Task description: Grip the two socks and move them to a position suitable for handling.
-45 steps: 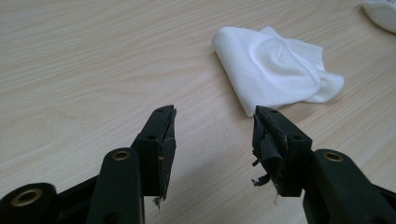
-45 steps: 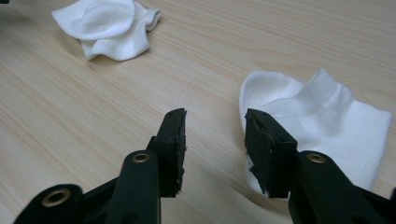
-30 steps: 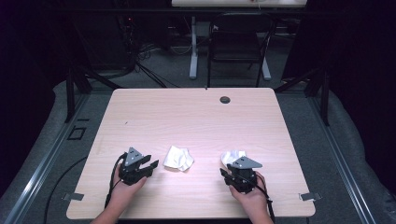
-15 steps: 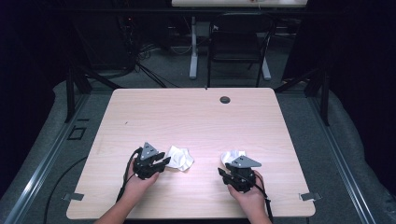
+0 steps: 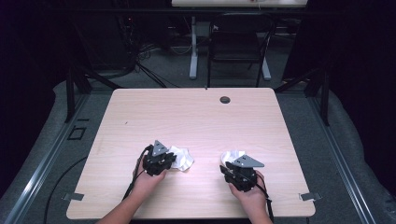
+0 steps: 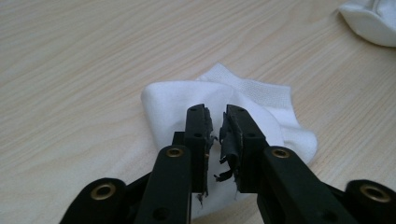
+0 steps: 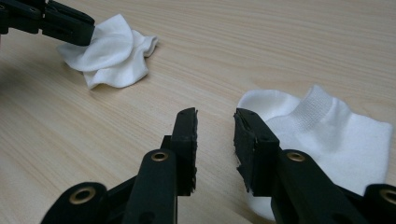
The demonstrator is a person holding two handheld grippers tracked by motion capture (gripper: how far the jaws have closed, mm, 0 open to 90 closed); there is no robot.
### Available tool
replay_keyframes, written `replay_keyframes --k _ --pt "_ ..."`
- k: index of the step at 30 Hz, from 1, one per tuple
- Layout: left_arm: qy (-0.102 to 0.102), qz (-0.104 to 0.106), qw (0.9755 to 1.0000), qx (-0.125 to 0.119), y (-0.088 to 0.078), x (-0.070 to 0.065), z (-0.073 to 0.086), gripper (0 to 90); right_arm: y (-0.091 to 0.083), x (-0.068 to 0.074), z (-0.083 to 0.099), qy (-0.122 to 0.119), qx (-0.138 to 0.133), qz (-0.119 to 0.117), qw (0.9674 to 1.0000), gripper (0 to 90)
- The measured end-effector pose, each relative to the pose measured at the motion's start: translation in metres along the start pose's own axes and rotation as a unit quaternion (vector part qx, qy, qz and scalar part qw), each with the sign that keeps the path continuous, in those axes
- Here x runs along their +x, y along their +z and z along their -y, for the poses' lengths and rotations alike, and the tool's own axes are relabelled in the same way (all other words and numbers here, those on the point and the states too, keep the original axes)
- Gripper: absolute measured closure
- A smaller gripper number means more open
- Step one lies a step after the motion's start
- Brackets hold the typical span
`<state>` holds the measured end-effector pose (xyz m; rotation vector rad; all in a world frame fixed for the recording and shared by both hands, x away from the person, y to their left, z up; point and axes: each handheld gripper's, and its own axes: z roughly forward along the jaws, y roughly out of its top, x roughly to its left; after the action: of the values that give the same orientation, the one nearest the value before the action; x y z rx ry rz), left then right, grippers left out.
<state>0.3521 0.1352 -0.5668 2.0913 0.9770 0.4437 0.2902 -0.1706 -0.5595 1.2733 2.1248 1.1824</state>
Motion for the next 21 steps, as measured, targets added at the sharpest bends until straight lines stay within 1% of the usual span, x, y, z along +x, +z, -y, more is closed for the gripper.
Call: replay_keyframes --k 3,6,8,14,17,19,21 --pt "0.004 0.002 1.0000 0.005 0.002 -0.001 -0.001 83.9 0.000 0.000 0.000 0.000 0.000 0.000 1.0000 70.1" --pt "0.002 0.006 0.9999 0.010 0.005 -0.001 -0.001 85.8 0.000 -0.001 0.000 0.002 0.001 -0.002 1.0000 70.3" --pt "0.004 0.009 0.9999 0.014 0.006 -0.001 -0.001 86.9 0.000 -0.001 0.001 0.002 0.002 -0.002 1.0000 70.6" --pt "0.005 0.014 0.9996 0.024 0.009 -0.004 0.000 87.4 0.000 -0.001 0.001 0.001 0.007 -0.002 1.0000 70.9" --pt "0.012 0.016 0.9994 0.030 0.010 -0.006 0.001 87.7 0.000 -0.001 0.001 0.001 0.008 -0.003 1.0000 70.5" --pt "0.015 0.016 0.9992 0.032 0.011 -0.008 0.002 87.7 0.000 -0.001 0.001 0.005 0.008 -0.005 0.9999 70.0" --pt "0.018 0.017 0.9992 0.031 0.012 -0.010 0.004 87.7 0.000 -0.001 0.001 0.008 0.008 -0.006 0.9999 69.8"
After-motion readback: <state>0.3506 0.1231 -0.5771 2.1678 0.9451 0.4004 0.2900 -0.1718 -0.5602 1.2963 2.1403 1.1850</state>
